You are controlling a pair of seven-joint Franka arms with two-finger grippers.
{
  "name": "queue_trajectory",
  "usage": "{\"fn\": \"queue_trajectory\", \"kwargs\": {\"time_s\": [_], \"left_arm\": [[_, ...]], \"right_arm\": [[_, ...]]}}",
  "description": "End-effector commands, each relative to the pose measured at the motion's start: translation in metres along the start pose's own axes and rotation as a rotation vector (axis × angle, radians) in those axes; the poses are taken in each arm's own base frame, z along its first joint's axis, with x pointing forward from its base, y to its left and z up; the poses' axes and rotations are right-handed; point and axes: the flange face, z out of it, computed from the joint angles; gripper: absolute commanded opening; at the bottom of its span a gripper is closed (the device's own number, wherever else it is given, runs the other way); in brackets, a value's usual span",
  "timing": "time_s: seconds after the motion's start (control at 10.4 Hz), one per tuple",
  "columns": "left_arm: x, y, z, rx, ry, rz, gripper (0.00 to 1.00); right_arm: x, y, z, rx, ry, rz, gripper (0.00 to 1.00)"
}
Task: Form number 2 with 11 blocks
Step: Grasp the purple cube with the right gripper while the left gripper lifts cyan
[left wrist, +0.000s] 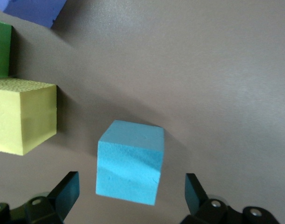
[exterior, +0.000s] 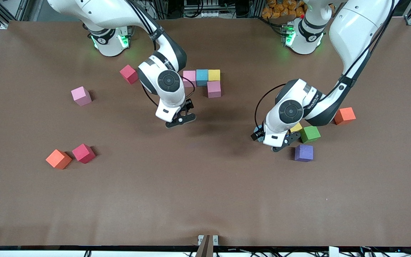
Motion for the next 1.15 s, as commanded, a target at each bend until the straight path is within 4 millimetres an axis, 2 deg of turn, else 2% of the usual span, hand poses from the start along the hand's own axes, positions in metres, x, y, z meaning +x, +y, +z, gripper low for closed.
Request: {"fn": "queue_trajectory", "kwargs": {"time_s": [0.0, 0.1, 0.48, 0.67, 0.77, 0.86, 0.96, 1.06], "left_arm": [[-0.005, -0.008, 0.009, 0.006, 0.03, 0.01, 1.0], [-0.006, -0.006, 0.011, 0.008, 0.032, 0.018, 1.0], [-0.002, -0.006, 0.033, 0.003, 0.011, 0.02, 1.0], [-0.002, -0.005, 0.038, -0.007, 0.005, 0.02, 1.0], [-0.001, -0.004, 0.043, -0.011, -0.001, 0.019, 1.0], [0.0, -0.003, 0.043, -0.019, -0.001, 0.017, 0.75], [0.0, -0.003, 0.043, -0.021, 0.0, 0.017, 0.42], [0.001, -0.003, 0.04, -0.024, 0.005, 0.016, 0.31]], "right_arm": [[-0.023, 0.01, 0.01, 0.003, 0.031, -0.052, 1.0], [-0.03, 0.012, 0.019, 0.007, 0.041, -0.074, 1.0], [-0.041, 0.021, 0.028, 0.0, 0.024, -0.108, 1.0], [-0.04, 0.024, 0.026, 0.001, 0.029, -0.118, 1.0], [-0.038, 0.028, 0.018, 0.003, 0.042, -0.117, 1.0], [-0.037, 0.028, 0.012, 0.003, 0.05, -0.121, 1.0], [-0.037, 0.028, 0.008, 0.004, 0.054, -0.135, 1.0], [-0.037, 0.028, 0.009, 0.004, 0.053, -0.147, 1.0]]}}
